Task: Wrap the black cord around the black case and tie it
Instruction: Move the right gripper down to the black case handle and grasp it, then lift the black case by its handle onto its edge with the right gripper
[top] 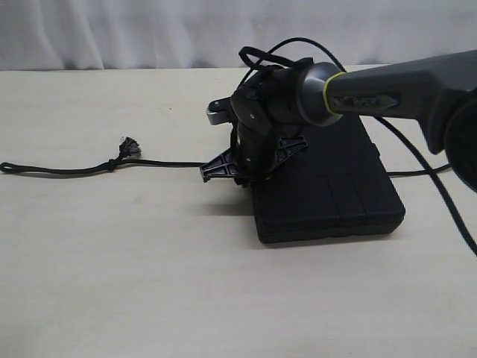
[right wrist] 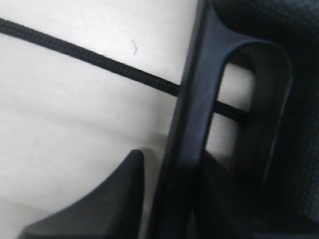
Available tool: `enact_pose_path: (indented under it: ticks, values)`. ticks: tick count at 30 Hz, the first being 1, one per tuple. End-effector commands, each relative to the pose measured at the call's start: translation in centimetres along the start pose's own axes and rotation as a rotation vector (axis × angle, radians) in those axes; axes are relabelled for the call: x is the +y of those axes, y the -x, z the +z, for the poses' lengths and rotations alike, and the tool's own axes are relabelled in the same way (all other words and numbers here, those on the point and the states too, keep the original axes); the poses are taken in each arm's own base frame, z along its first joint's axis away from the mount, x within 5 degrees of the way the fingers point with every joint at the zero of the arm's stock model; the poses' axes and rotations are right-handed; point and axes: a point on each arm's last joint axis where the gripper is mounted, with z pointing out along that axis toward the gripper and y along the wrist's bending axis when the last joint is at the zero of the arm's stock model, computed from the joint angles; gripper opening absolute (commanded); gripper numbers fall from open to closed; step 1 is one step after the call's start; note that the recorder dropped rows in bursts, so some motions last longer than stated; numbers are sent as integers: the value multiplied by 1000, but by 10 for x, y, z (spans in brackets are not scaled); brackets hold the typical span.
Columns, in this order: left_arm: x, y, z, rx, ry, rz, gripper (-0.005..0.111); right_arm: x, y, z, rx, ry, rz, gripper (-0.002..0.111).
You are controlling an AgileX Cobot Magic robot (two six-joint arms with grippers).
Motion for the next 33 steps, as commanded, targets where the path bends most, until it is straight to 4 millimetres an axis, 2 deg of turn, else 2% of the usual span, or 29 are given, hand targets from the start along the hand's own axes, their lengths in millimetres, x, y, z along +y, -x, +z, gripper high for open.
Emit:
enact_pose_path:
  ticks: [1,3,6,10,17,26,33]
  values:
    - [-1,1,0,-13,-10,2,0,-1,3,-3,-8,-4,3,12]
    - [-1,1,0,-13,-10,2,0,-1,3,-4,-9,-4,3,4]
    - [-1,1,0,-13,-10,2,0,-2,3,-8,-7,-7,3,4]
    - [-1,1,0,-13,-10,2,0,-6,6,-25,-2,-20,7,4]
    - [-1,1,0,-13,-10,2,0,-18,5,-75,7,-44,-17,4]
    - [-1,1,0,-13,-10,2,0,-28,2,-147,-53,18,-24,4]
    - [-1,1,0,-13,-10,2,0,-34,-2,-185,-115,82,-25,4]
